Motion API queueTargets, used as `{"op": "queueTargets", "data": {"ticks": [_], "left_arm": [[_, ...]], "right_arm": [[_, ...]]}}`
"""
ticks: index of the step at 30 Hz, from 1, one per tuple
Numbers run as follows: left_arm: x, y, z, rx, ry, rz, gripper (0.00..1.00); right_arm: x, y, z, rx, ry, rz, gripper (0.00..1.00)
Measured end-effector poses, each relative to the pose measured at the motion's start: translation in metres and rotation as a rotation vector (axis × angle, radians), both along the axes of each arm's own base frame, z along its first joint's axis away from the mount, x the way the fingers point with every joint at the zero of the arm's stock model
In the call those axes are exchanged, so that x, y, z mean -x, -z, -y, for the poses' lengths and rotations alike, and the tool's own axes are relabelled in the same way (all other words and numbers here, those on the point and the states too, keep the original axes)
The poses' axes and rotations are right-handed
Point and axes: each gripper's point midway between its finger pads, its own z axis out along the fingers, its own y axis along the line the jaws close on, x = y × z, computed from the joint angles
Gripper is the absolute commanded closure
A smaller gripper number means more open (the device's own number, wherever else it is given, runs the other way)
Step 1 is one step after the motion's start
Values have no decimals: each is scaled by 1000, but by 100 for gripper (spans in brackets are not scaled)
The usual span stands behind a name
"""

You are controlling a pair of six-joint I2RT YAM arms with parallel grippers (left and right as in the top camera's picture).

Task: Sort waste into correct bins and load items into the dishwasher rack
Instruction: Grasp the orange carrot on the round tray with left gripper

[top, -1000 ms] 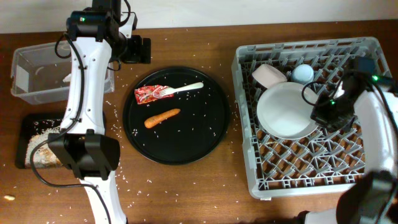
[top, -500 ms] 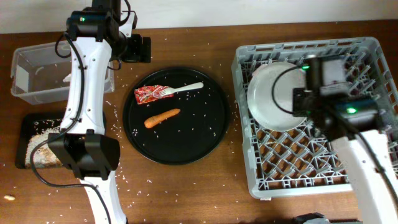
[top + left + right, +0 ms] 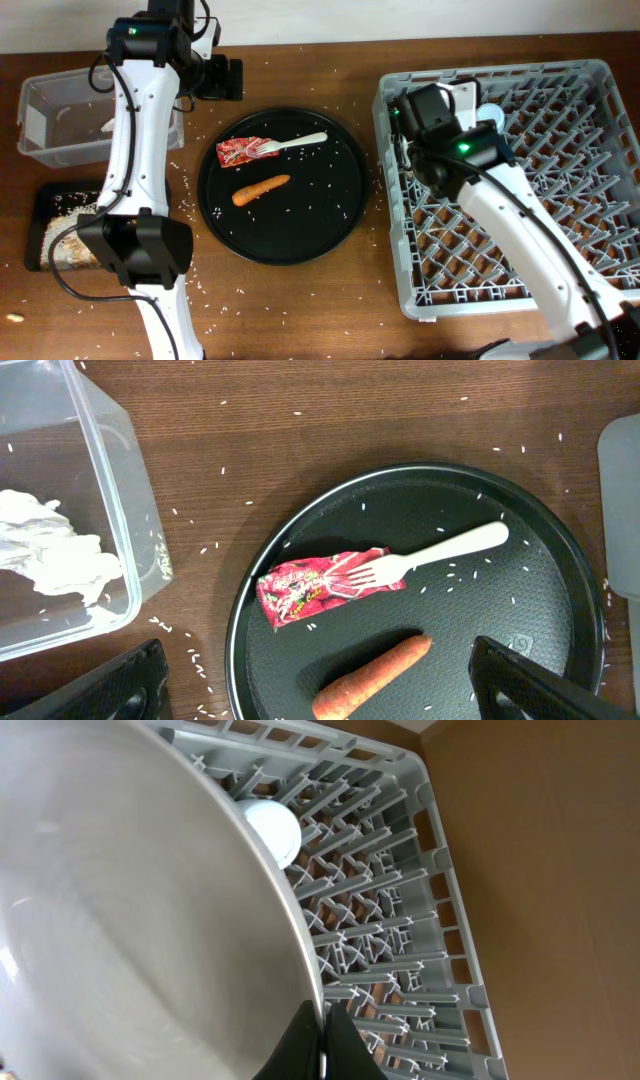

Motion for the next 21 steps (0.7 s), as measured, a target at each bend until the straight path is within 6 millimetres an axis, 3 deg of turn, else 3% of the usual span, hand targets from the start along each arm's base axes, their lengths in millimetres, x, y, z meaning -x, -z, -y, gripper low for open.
{"op": "queueTargets", "data": {"ticks": [6,7,8,9,14,18,21], "left_arm": [[0,0,0,0,0,0,4],[0,0,0,0,0,0,4],[0,0,0,0,0,0,4],[0,0,0,0,0,0,4],[0,0,0,0,0,0,4],[0,0,0,0,0,0,4],[1,0,0,0,0,-2,4]], "right_arm": [[-2,9,-12,10,-24,-21,95],[-2,9,-13,10,-27,-21,83],[-2,9,-14,10,-31,-22,53],[-2,10,-16,7,-37,-24,48],[-4,18,-38,-78,-92,-33,44],[-8,23,-51,-165,-115,-26,29],[-17,-1,-59,-222,-119,43,11]]}}
